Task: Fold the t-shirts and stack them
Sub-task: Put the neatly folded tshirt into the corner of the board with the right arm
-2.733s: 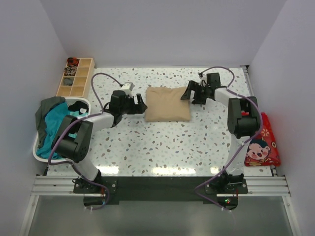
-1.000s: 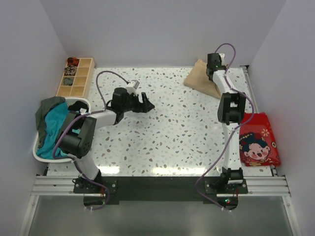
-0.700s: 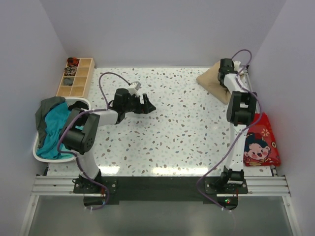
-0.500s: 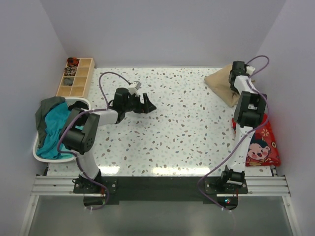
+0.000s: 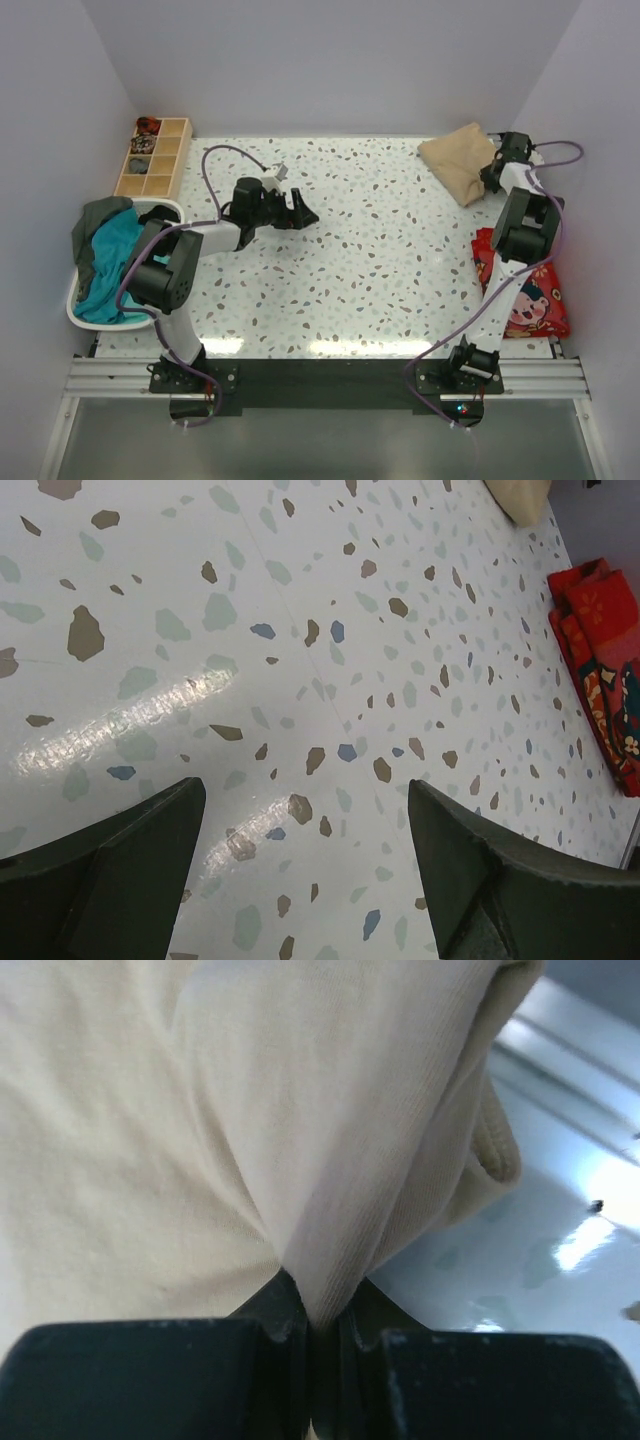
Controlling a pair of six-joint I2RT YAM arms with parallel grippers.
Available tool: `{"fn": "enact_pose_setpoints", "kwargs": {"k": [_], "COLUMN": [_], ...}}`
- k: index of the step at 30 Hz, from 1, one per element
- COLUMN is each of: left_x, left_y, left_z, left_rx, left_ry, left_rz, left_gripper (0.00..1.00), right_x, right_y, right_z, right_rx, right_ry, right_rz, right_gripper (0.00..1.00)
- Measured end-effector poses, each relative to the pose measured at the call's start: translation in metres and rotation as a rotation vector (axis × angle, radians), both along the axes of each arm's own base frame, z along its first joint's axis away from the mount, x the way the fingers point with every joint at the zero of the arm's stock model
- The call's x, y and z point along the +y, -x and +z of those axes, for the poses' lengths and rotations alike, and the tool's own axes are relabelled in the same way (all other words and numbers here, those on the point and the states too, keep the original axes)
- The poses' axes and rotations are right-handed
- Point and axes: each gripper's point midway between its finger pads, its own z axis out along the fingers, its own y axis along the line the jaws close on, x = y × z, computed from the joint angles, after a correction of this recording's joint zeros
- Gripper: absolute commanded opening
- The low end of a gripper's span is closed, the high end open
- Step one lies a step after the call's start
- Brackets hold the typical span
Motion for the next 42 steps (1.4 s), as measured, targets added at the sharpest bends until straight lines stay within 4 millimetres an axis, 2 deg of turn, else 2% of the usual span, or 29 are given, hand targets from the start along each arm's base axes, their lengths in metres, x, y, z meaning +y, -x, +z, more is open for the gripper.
{"fn": "enact_pose_setpoints", "kwargs": {"k": [2, 8, 13, 17, 19, 22, 28, 35, 39, 42], "left_x": [0.000, -0.003, -0.003, -0.002, -0.002, -0.003, -0.004, -0.006, -0.007, -0.007], "left_y": [-0.001, -0.007, -0.008, -0.007, -0.006, -0.007, -0.007, -0.005, -0.004, -0.003], "left_z": [0.001, 0.011, 0.011, 0.010, 0.009, 0.006, 0.000, 0.001, 0.001, -0.001], "left_rx": [-0.002, -0.024, -0.024, -0.013, -0.009, -0.002, 0.010, 0.011, 0.013, 0.018], "left_ry": [0.000, 0.008, 0.007, 0.003, 0.001, 0.001, 0.000, 0.006, 0.009, 0.009], "left_rz": [0.000, 0.000, 0.000, 0.000, -0.001, -0.004, -0.010, -0.021, -0.028, -0.032], "left_gripper": [0.87, 0.87, 0.87, 0.87, 0.87, 0.86, 0.87, 0.87, 0.86, 0.86], "right_x": [0.008, 0.034, 0.055, 0.072, 0.073, 0.063, 0.053, 0.052, 0.053, 0.066], "right_y": [-0.003, 0.004, 0.012, 0.027, 0.029, 0.026, 0.000, -0.024, -0.017, -0.003], "right_z": [0.000, 0.002, 0.007, 0.015, 0.018, 0.025, 0.040, 0.032, 0.023, 0.014], "right_rx": [-0.061, -0.157, -0.180, -0.188, -0.183, -0.171, -0.130, 0.053, 0.137, 0.169], "right_ry": [-0.048, -0.111, -0.029, 0.041, 0.055, 0.084, 0.168, 0.346, 0.395, 0.362], "right_rz": [-0.032, -0.160, -0.236, -0.250, -0.237, -0.201, -0.048, 0.117, 0.205, 0.300], "right_gripper": [0.00, 0.00, 0.00, 0.00, 0.00, 0.00, 0.00, 0.00, 0.00, 0.00]}}
